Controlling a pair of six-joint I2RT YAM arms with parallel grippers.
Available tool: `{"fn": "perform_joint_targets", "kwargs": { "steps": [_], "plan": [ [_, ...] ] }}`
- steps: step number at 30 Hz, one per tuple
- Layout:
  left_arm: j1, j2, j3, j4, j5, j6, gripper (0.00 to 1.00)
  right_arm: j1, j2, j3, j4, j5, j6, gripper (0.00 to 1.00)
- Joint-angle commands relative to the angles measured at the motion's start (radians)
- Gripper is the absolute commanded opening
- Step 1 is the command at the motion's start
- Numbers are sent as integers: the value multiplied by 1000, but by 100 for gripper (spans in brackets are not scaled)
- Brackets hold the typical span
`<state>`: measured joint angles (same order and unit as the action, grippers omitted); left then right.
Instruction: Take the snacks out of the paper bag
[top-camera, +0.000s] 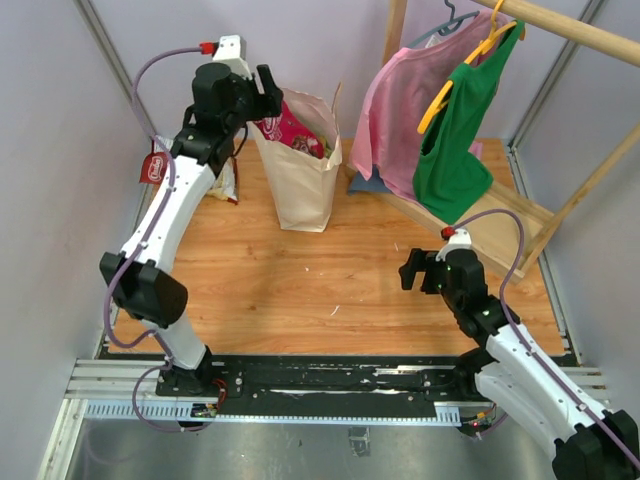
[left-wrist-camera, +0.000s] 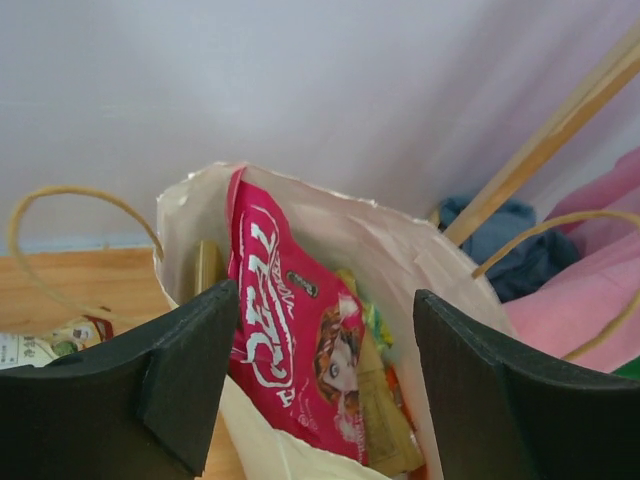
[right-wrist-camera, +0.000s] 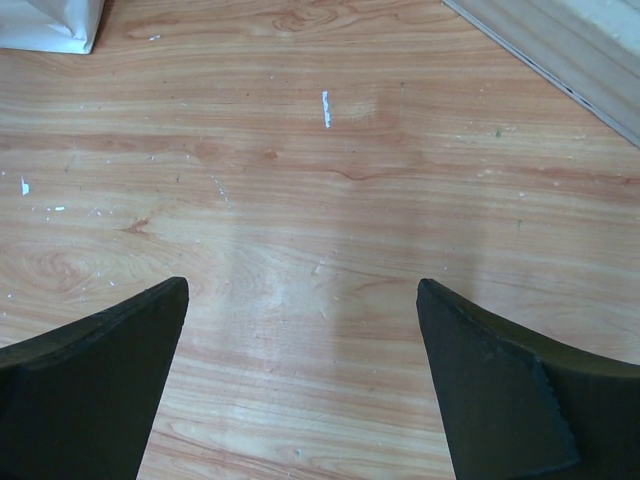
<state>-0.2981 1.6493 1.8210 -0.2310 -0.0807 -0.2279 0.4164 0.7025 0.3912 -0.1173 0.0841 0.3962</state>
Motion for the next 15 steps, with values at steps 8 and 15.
{"fn": "perform_joint_targets", "kwargs": {
  "steps": [8,15],
  "plan": [
    [-2,173,181,-256,-5,41,70,13,-31,-24,-39,30,-3,98],
    [-3,180,168,-245,-63,69,68,13,-22,-33,-26,25,-3,98]
  ]
}}
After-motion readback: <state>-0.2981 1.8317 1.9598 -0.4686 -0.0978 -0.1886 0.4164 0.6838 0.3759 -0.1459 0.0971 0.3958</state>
